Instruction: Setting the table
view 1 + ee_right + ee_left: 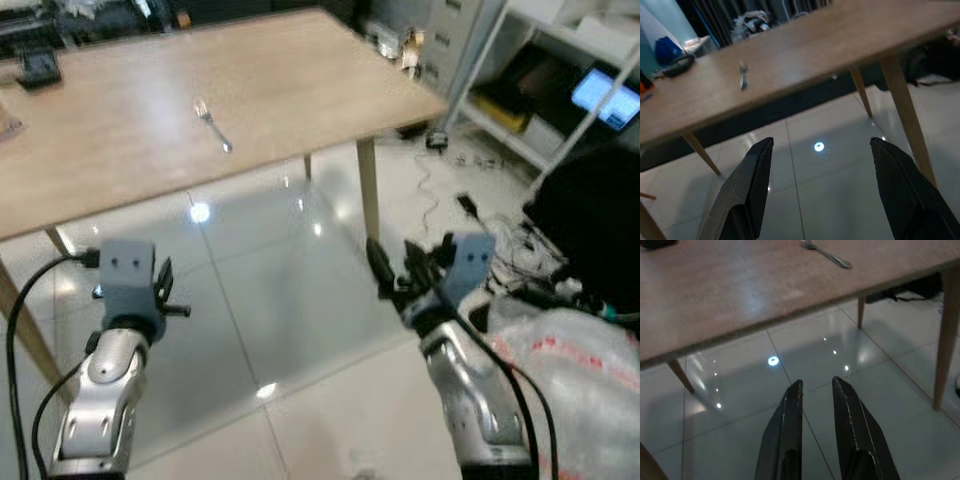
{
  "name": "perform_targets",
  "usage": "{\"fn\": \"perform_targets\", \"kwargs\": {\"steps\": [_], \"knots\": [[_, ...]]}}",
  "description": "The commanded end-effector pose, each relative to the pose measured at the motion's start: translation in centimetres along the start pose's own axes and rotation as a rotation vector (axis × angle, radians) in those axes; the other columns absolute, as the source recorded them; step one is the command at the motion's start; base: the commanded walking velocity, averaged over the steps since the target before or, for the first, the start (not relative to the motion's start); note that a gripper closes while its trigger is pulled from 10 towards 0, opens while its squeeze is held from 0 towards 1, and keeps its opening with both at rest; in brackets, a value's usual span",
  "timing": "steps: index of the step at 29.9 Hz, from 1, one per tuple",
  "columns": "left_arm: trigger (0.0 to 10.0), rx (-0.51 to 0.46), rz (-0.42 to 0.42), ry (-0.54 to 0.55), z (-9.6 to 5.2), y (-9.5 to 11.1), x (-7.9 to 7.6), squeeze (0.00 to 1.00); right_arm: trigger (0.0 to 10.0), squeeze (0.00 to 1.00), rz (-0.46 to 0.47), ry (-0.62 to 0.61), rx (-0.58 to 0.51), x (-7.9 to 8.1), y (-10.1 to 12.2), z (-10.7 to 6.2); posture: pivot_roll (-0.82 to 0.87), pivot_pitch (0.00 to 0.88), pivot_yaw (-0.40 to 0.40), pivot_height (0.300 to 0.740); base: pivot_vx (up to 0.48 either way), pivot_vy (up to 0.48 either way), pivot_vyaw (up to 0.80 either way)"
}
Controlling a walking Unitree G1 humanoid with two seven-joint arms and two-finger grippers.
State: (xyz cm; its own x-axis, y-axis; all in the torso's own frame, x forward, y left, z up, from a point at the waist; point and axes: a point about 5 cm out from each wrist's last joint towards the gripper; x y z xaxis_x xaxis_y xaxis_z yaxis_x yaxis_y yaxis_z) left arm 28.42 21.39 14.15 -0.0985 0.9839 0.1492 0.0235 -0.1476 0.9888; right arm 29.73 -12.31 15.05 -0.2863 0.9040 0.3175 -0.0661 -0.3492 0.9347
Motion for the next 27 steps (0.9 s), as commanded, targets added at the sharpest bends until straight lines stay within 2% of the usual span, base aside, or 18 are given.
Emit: {"fn": "perform_targets", "kwargs": {"steps": [1,27], "knots": [[10.0,0.029,0.015,0.013,-0.3,-0.6,0.43,0.0,10.0,0.0,0.014,0.005,0.014,0.28,-0.4,-0.11,0.03,0.068,0.041,0.74,0.48,0.0,0.0],[10.0,0.025,0.023,0.008,-0.2,-0.52,0.39,0.0,10.0,0.0,-0.004,0.017,0.011,0.31,-0.25,0.06,0.03,0.055,0.044,0.74,0.48,0.0,0.0]]}}
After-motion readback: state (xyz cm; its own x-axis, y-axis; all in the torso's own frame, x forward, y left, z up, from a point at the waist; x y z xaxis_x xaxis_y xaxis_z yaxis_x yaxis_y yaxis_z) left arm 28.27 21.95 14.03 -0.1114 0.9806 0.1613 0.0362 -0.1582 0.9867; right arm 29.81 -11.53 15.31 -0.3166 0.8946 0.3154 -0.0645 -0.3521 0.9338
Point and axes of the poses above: a point about 5 cm out from each wrist's last joint towards the gripper, its own z axis pointing out of the wrist towards the gripper, its own y axis along the axis of the wrist's last joint, x = y × z, and after that the axes turned 2 degrees about z, right-handed
